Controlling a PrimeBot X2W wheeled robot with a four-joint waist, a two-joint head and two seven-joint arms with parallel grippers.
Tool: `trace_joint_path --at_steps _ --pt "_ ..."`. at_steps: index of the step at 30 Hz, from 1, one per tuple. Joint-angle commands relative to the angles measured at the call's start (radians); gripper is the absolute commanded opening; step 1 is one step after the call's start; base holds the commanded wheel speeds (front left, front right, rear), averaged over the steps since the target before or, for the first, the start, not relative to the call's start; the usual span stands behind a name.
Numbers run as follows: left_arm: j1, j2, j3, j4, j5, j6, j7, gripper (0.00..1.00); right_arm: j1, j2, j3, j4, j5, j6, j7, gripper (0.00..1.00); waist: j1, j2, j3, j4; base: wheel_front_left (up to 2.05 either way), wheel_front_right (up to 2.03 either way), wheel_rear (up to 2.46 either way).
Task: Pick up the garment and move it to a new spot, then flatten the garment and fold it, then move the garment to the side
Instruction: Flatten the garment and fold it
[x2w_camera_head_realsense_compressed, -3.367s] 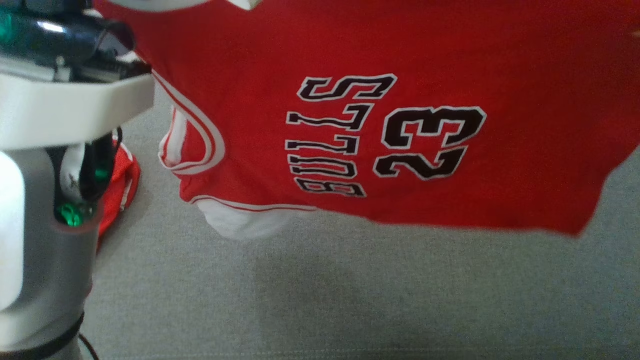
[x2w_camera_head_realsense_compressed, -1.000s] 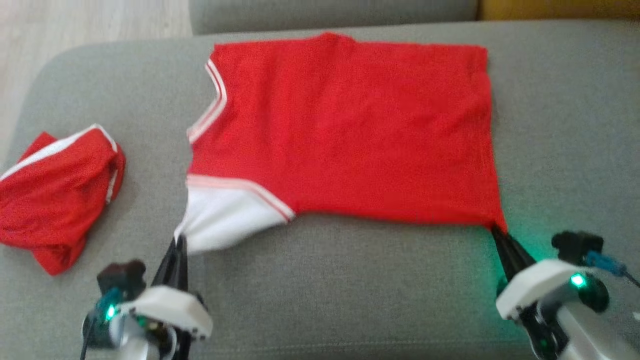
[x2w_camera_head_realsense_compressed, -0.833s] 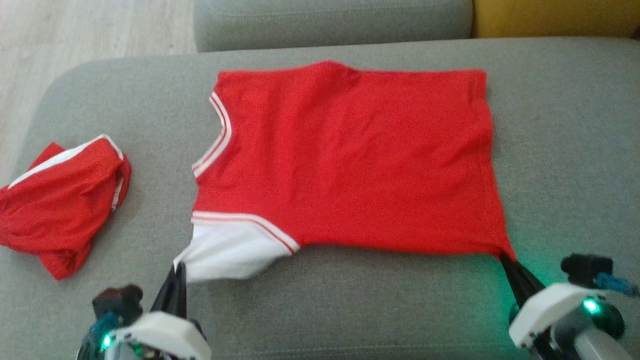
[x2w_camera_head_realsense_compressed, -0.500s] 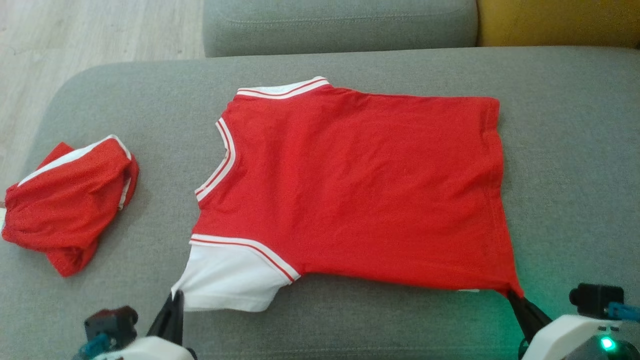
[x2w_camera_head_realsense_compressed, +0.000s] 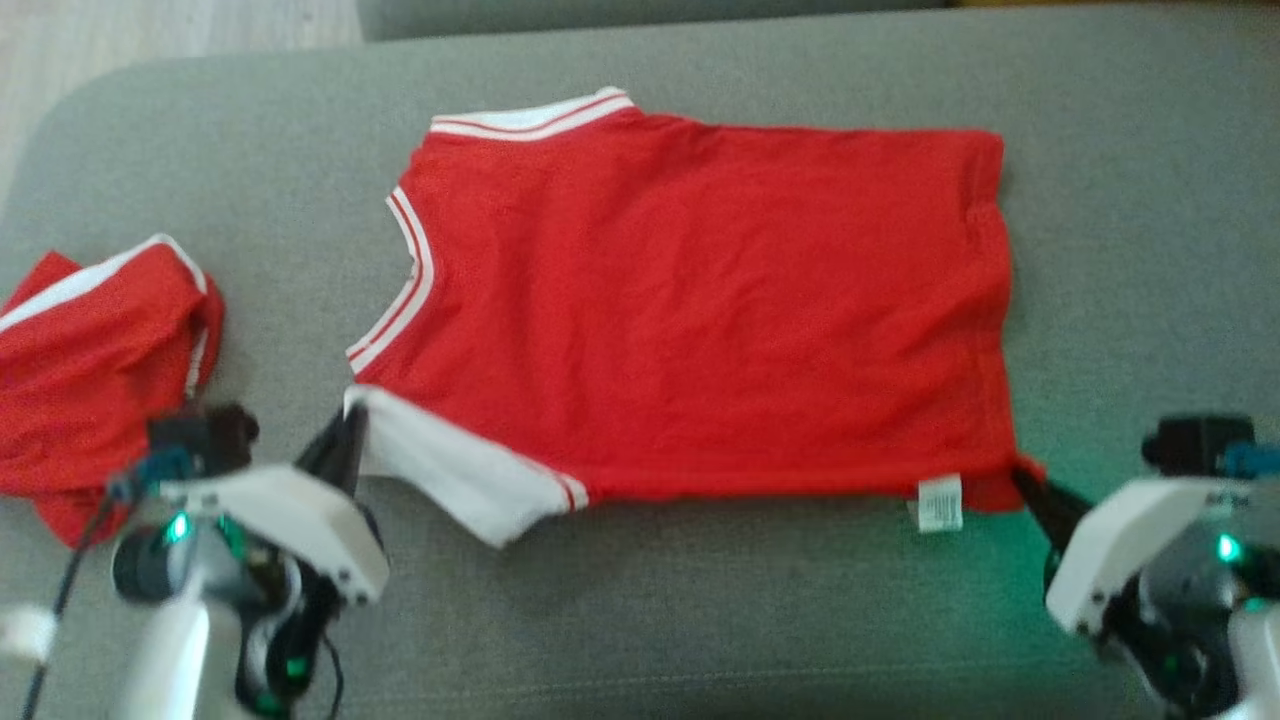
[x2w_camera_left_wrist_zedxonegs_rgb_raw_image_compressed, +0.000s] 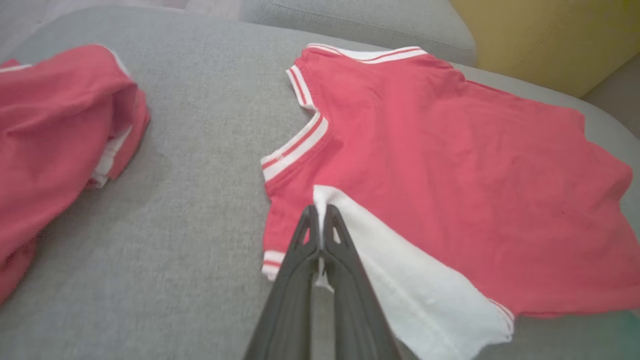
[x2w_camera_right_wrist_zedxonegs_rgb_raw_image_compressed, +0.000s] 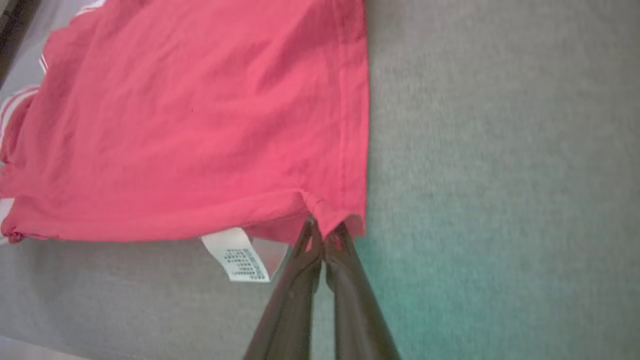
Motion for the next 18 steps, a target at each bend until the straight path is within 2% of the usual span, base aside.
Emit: trace_joint_path --at_steps 1,8,14,15,16,17,18 --pt "-0.070 0.020 0.044 -0.018 -0.009 -0.006 0.006 0.00 -0.052 -0.012 0.011 -0.035 0.005 0.008 0.007 0.00 0.0000 -0.0001 0.024 -0.007 0.00 0.00 0.00" --pt "-0.265 0.031 0.052 0.127 -0.040 -0.041 0.003 0.00 -0.187 -0.016 0.019 0.033 0.021 0.008 -0.002 0.00 0.0000 -0.0001 0.081 -0.021 0.00 0.00 0.00" --pt "-0.404 0.027 0.046 0.258 -0.037 -0.063 -0.066 0.00 -0.288 -0.039 0.069 0.110 0.026 0.008 -0.131 0.00 0.0000 -0.0001 0.125 -0.035 0.00 0.00 0.00" --pt "-0.416 0.025 0.046 0.279 -0.036 -0.064 -0.082 0.33 -0.298 -0.043 0.080 0.121 0.027 0.008 -0.159 0.34 0.0000 -0.0001 0.129 -0.036 0.00 0.00 0.00" --pt "-0.425 0.023 0.042 0.299 -0.036 -0.070 -0.094 0.86 -0.306 -0.047 0.094 0.130 0.029 0.008 -0.183 0.76 0.0000 -0.0001 0.133 -0.038 0.00 0.00 0.00" --pt "-0.433 0.022 0.038 0.314 -0.032 -0.077 -0.115 1.00 -0.313 -0.052 0.103 0.138 0.026 0.008 -0.214 1.00 0.0000 -0.0001 0.135 -0.039 0.00 0.00 0.00" --pt "-0.438 0.018 0.037 0.329 -0.031 -0.080 -0.140 1.00 -0.317 -0.055 0.112 0.147 0.025 0.008 -0.243 1.00 0.0000 -0.0001 0.137 -0.040 0.00 0.00 0.00"
